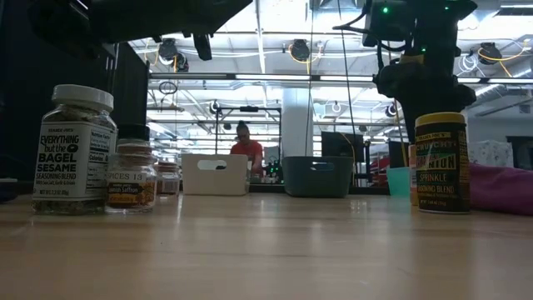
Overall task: Sort spices by type
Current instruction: Put the right black seasoning bottle into the green bin
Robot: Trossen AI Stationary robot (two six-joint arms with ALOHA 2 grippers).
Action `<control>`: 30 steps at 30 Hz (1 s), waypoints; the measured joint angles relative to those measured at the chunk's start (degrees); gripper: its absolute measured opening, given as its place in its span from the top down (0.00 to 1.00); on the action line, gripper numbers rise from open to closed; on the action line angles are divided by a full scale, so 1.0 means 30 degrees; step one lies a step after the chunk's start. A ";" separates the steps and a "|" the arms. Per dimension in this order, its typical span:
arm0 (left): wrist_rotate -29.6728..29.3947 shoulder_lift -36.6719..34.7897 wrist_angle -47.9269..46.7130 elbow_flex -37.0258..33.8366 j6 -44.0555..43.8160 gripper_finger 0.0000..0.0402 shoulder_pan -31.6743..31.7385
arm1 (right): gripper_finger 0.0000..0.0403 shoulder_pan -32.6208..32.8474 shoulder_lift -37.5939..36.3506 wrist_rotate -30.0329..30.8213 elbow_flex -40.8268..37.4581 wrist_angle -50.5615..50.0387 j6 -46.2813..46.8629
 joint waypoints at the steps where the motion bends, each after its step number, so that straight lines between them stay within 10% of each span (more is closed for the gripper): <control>1: 0.0000 0.0000 0.0000 0.0000 0.0000 0.97 0.0000 | 0.39 0.0000 0.0000 0.0000 0.0000 0.0000 0.0014; 11: 0.0000 0.0000 0.0000 0.0000 0.0000 0.97 0.0000 | 0.56 0.0000 0.0000 0.0068 0.0034 -0.0014 0.0025; 30: 0.0000 -0.0020 -0.0007 0.0000 -0.0051 0.97 -0.0015 | 0.56 -0.0022 0.0000 0.0102 0.2727 -0.2348 -0.1102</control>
